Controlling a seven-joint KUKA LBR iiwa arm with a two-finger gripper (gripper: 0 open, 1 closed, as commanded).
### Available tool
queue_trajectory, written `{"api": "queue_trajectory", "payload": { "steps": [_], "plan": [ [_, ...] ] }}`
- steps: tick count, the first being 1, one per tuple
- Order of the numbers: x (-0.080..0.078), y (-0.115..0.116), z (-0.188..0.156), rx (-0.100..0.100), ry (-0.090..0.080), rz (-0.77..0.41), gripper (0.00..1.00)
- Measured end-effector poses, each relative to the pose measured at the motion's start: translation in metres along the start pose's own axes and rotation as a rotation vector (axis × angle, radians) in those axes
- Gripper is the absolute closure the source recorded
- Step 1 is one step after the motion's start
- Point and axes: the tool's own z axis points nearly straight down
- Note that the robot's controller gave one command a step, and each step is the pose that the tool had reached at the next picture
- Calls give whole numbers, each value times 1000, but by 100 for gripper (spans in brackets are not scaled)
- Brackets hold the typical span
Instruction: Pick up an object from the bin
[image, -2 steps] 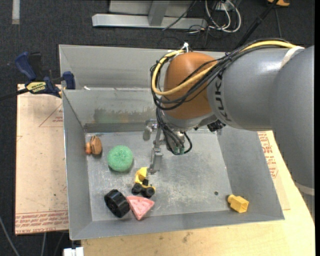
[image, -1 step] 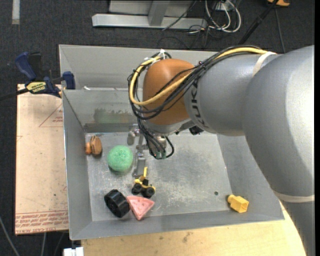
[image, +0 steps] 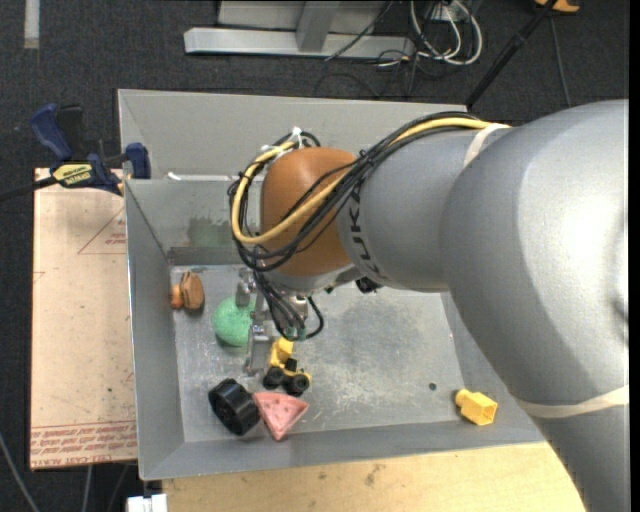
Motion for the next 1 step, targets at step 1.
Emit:
{"api": "queue_trajectory", "payload": {
  "steps": [1],
  "plan": [
    [-3,-5,23,-4,-11,68,100]
  ]
}}
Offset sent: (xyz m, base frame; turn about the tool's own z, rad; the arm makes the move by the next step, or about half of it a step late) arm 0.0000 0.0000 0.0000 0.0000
